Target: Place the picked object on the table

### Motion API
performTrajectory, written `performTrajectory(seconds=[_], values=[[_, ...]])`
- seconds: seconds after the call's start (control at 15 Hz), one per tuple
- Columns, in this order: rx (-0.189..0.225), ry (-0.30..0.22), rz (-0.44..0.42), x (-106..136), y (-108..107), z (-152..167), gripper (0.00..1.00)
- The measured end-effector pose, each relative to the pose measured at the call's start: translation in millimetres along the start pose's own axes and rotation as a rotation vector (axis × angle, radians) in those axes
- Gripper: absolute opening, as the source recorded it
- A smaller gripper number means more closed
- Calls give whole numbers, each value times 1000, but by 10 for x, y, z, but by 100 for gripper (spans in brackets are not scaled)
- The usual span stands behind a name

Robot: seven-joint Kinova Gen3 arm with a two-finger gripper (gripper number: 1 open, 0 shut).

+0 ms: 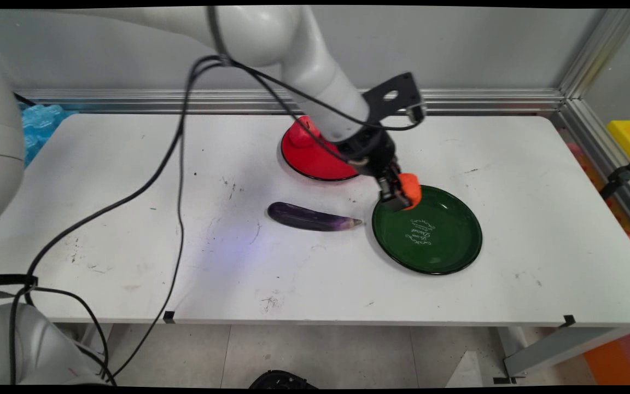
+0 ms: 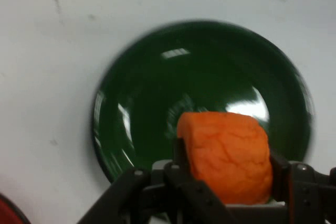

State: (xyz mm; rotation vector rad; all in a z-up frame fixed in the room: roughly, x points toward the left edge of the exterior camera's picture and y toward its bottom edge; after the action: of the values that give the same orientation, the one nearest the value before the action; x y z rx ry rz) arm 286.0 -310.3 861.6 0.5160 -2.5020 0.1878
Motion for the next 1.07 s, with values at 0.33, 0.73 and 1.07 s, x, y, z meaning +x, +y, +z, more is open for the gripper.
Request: performTrajectory(seconds=[0.33,0.73,1.07], values=[[-51,-27,29,-253,200,-395,0],[-108,-81,84,-736,399,-756,0],[-116,-115,102,-1087,447,-681,0]])
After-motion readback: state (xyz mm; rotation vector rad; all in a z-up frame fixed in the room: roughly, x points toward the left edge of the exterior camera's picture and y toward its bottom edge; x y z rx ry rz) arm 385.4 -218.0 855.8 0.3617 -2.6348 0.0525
